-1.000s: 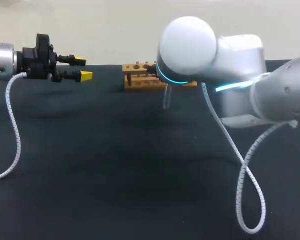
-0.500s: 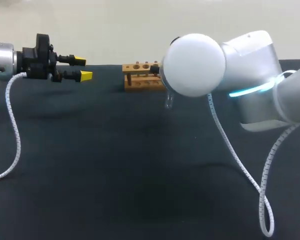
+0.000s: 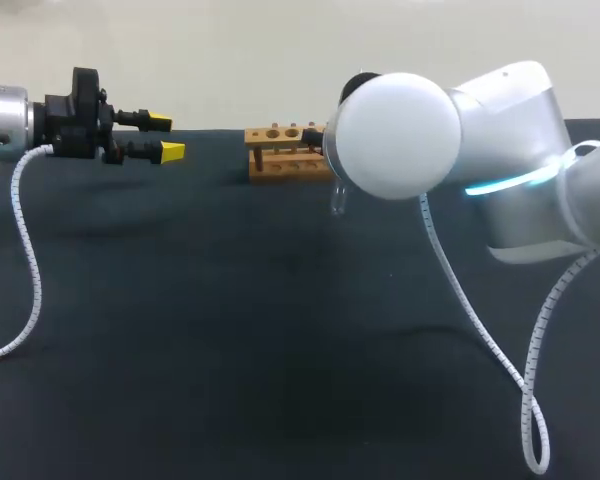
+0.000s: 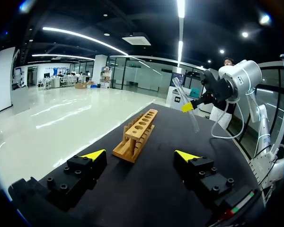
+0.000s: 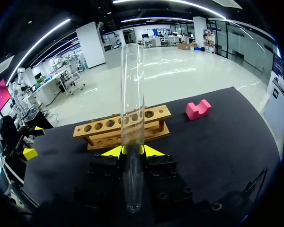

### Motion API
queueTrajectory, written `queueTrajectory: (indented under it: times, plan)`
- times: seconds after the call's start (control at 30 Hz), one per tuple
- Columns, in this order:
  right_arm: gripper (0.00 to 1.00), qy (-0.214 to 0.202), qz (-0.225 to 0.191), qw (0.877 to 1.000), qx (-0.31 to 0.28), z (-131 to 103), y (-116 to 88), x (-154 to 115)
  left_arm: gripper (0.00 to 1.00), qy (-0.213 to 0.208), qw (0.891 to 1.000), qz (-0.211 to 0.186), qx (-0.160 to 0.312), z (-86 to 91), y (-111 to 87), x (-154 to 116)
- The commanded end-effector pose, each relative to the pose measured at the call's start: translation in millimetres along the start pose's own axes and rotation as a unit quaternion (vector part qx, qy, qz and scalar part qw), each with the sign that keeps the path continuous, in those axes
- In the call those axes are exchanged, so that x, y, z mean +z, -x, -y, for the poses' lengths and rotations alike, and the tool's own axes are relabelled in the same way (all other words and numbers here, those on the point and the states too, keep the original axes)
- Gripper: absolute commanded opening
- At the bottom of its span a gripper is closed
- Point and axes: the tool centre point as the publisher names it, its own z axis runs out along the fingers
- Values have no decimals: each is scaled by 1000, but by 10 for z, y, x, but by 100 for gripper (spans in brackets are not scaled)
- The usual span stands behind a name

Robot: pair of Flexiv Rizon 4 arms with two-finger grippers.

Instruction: Grasp the test tube, adjust it, and insert it.

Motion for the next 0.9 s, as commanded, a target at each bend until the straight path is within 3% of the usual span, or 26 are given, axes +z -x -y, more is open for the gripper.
queueTrajectory:
  times: [0.03,0.1,0.43,0.9]
  plan:
    - [0,1,2,1000,0,8,-8,0,100,0,1000,2,2,-1,-15,-3]
    - [0,1,2,1000,0,8,-8,0,100,0,1000,2,2,-1,-15,-3]
    - [0,-14,143,990,16,-77,364,150,100,0,1000,2,2,-1,-15,-3]
    - [0,-22,276,961,-3,-85,890,96,100,0,1000,2,2,-1,-15,-3]
